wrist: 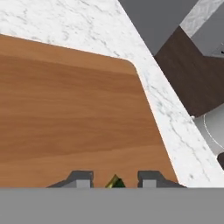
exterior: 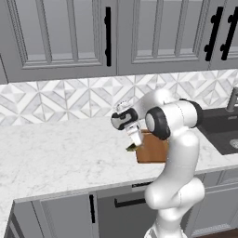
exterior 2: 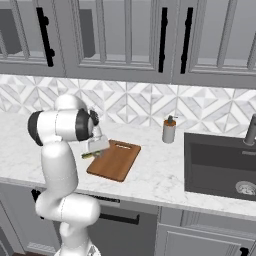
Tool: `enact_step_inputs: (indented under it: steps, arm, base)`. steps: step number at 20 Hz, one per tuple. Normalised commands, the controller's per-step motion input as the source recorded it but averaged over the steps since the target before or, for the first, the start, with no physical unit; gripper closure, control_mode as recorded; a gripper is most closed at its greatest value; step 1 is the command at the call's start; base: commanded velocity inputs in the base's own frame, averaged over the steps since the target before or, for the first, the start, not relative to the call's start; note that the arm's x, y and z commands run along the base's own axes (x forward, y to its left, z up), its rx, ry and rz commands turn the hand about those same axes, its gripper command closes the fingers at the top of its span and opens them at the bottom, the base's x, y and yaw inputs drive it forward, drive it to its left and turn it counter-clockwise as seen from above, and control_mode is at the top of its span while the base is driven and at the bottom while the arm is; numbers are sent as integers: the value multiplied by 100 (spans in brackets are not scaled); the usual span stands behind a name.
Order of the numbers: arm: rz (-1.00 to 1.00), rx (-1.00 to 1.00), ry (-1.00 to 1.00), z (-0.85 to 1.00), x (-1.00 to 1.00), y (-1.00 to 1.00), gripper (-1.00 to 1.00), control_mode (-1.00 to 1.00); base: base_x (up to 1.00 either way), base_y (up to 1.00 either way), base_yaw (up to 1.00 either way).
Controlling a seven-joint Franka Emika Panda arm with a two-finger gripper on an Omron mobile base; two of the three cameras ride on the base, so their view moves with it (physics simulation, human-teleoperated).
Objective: Pick up the sponge from the counter and clean the cutting board by briefly scrubbing or pressing down on the cutting board. Once finished, release the sponge.
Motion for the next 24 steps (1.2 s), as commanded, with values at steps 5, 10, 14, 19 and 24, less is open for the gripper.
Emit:
enact_step_inputs:
  steps: [5,10,14,19,24]
  arm:
    - [-23,-43,-24,-100,-11,91,100,-100]
    - [-23,-50,-36,-100,-38,85,100,-100]
    - [-22,-28,-54,-89,-78,68,100,-100]
    - [-27,-1,-56,7,-58,71,-100,-100]
    - [-27,0,-37,18,-40,87,-100,-100]
  base:
    - [0,0,0]
    - [0,0,0]
    - [0,0,0]
    - [0,0,0]
    - [0,0,0]
